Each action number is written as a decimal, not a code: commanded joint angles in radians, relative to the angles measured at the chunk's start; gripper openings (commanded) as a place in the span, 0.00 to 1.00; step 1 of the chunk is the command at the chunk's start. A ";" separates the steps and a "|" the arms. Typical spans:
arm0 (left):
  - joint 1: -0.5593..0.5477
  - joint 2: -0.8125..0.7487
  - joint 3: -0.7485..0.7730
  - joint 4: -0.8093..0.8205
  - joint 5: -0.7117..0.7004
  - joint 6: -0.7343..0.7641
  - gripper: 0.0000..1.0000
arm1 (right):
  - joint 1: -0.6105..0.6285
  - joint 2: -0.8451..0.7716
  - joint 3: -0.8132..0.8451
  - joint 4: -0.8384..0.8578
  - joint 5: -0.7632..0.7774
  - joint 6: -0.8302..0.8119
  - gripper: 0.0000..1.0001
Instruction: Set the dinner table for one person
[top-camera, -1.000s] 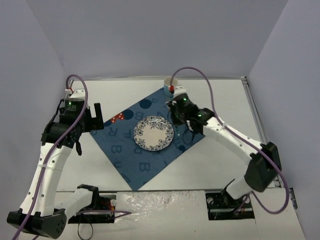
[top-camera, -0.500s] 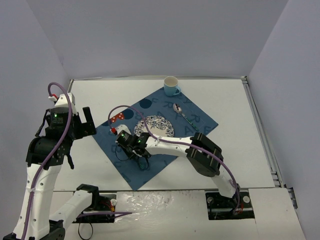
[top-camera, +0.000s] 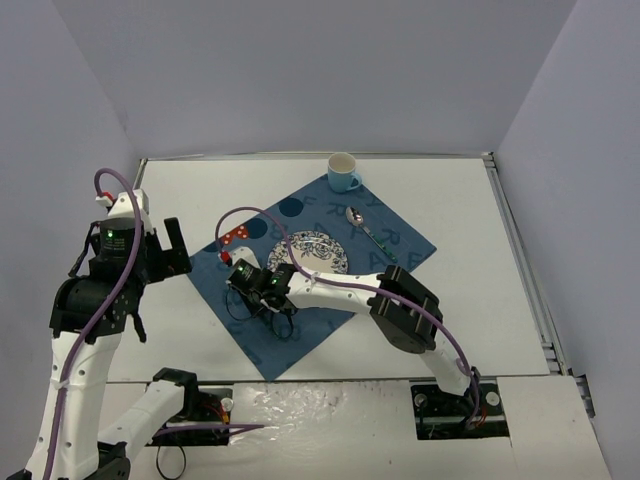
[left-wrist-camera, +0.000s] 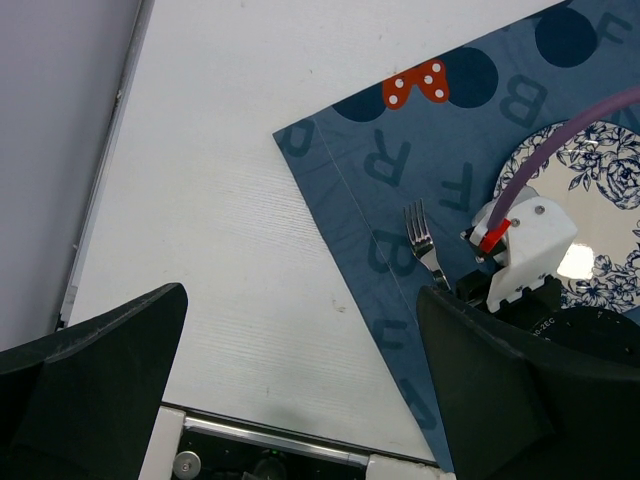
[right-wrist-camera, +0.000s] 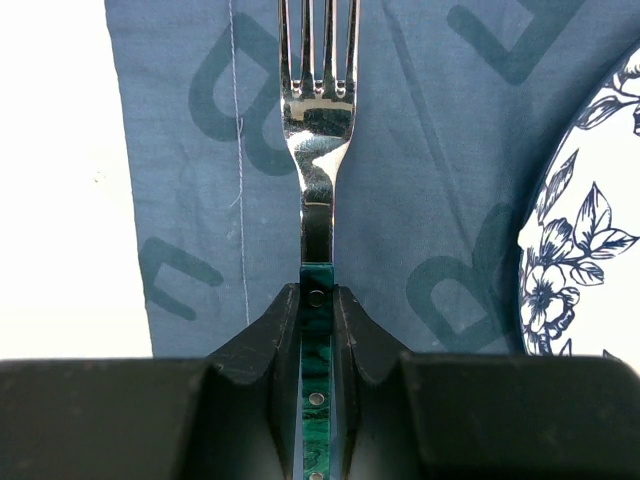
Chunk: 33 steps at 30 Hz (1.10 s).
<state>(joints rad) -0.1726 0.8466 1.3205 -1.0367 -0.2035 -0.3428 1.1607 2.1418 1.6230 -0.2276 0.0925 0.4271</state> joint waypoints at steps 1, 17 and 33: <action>0.004 -0.009 0.017 0.021 -0.007 -0.006 0.97 | 0.015 0.003 0.048 -0.022 0.026 0.025 0.00; -0.001 -0.032 0.008 0.026 -0.013 0.004 0.97 | 0.050 0.046 0.075 -0.076 0.021 0.002 0.08; 0.001 -0.068 0.067 0.032 -0.054 -0.005 0.97 | -0.173 -0.481 -0.106 -0.076 0.312 -0.079 0.81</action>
<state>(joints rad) -0.1726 0.8026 1.3453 -1.0429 -0.2227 -0.3431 1.1500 1.9607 1.6012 -0.3139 0.2384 0.3824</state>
